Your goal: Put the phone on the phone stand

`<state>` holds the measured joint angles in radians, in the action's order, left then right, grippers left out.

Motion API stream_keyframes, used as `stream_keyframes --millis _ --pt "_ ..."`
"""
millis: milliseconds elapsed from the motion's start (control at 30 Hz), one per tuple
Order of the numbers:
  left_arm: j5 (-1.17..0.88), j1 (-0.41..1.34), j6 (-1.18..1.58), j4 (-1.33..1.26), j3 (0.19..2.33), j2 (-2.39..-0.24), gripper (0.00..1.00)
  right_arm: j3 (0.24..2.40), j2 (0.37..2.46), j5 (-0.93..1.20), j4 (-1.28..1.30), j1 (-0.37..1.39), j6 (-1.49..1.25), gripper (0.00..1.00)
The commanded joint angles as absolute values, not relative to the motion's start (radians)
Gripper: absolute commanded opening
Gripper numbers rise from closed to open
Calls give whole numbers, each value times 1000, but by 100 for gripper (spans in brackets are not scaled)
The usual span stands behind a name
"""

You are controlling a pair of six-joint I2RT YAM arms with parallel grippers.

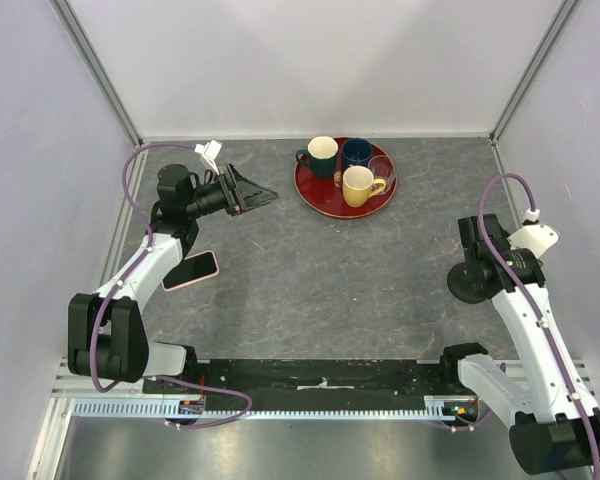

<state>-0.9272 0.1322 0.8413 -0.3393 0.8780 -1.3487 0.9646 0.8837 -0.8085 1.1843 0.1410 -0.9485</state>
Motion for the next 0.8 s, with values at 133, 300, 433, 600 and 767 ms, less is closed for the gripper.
stream_keyframes --millis 133,300,433,600,767 --pt "-968 135 871 -373 920 -1347 77 951 926 -790 1097 23 -855 45" --pt "-971 135 873 -374 920 -1344 77 946 945 -735 1043 -32 -776 27" --pt "-971 135 877 -379 919 -1342 77 916 882 -641 942 -31 -680 3" --pt "-971 135 880 -379 917 -1347 77 911 809 -478 878 -32 -566 0" --pt "-973 135 885 -379 917 -1356 77 878 776 -163 801 0 -563 0"
